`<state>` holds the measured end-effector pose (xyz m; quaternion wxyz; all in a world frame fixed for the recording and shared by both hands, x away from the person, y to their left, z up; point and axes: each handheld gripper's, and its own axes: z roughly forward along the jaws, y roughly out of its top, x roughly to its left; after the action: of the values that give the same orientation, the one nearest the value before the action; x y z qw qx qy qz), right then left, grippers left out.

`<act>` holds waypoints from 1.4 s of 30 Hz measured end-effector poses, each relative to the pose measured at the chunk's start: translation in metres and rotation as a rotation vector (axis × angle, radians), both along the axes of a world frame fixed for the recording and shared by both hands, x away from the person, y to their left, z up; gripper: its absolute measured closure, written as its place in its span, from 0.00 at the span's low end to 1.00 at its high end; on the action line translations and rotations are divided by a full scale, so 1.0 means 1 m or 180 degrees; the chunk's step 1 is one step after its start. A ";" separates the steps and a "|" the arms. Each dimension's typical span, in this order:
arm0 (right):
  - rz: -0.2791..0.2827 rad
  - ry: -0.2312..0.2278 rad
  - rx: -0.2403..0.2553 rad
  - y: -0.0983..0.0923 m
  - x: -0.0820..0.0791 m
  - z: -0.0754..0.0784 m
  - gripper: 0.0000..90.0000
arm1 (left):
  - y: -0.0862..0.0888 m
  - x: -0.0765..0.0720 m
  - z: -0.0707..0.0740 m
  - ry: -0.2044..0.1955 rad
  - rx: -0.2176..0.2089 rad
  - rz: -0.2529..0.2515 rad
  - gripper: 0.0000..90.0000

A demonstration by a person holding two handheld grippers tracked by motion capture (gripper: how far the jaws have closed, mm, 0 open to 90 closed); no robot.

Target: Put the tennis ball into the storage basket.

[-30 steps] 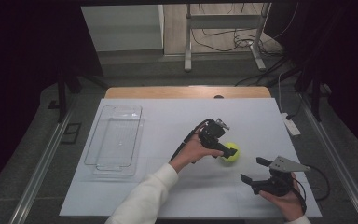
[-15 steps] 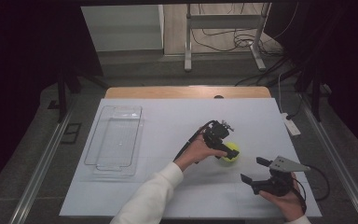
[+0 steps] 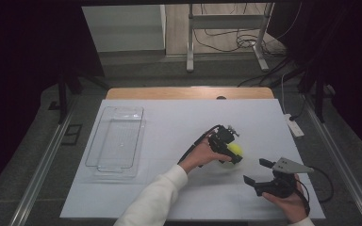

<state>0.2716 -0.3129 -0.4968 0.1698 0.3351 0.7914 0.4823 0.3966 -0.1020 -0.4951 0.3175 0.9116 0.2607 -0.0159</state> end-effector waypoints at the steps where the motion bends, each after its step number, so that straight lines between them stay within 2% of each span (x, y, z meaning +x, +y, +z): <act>1: 0.0000 0.0000 -0.0001 0.000 0.000 0.000 0.08 | -0.001 -0.001 0.000 -0.0011 0.0034 -0.0017 0.22; 3: -0.0003 0.0003 -0.0003 0.000 0.000 0.000 0.08 | -0.001 -0.002 0.000 -0.0032 0.0067 -0.0034 0.29; 10: -0.0003 0.0001 -0.0004 0.000 0.000 0.000 0.08 | 0.001 -0.004 0.002 -0.0061 0.0127 -0.0067 0.30; 14: -0.0006 -0.0004 -0.0003 0.000 0.000 0.000 0.08 | 0.004 -0.005 0.006 -0.0058 0.0116 -0.0110 0.30; 25: -0.0006 -0.0004 0.0001 0.001 0.000 0.000 0.08 | 0.022 -0.010 0.022 -0.0135 -0.0066 -0.0045 0.30; 34: -0.0017 0.0002 -0.0006 0.002 0.000 -0.001 0.08 | 0.045 -0.015 0.034 -0.0191 -0.0241 0.0017 0.30; 42: -0.0010 0.0000 -0.0014 0.004 0.001 -0.001 0.08 | 0.058 -0.019 0.041 -0.0234 -0.0330 0.0063 0.30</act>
<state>0.2724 -0.3087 -0.4976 0.1713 0.3359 0.7919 0.4803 0.3780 -0.0440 -0.4545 0.3738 0.8912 0.2567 0.0071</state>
